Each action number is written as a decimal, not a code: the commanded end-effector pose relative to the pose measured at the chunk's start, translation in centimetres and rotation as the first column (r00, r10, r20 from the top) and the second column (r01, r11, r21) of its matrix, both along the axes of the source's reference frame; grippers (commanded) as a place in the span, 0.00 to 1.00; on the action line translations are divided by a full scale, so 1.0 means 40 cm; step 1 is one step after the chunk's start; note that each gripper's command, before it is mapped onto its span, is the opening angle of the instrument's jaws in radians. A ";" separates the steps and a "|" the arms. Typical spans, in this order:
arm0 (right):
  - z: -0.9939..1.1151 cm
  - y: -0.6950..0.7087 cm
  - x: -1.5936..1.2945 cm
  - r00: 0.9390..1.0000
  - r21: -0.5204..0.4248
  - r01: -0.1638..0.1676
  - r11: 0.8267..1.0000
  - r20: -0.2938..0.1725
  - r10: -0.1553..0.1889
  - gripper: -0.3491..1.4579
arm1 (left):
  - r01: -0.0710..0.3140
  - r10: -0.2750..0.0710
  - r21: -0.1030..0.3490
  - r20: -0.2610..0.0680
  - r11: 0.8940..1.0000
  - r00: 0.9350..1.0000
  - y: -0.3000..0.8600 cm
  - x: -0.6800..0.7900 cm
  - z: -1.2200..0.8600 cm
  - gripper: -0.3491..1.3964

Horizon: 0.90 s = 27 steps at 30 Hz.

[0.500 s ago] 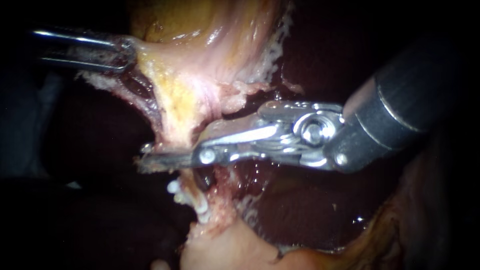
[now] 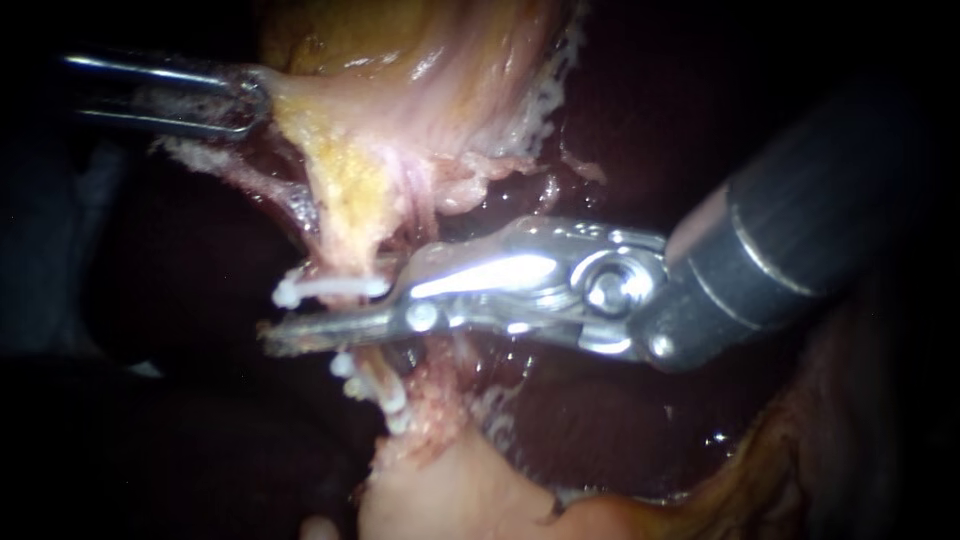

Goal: Going back third clip left tube

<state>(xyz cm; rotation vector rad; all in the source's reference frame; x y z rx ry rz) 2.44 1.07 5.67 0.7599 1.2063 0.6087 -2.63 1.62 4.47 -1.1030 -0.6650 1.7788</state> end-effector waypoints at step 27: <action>-0.0089 0.0037 -0.0508 0.995 -0.462 0.099 0.881 0.037 -0.092 0.47 | -0.002 0.002 -0.001 0.001 1.000 1.000 -0.0002 0.0004 0.0001 0.00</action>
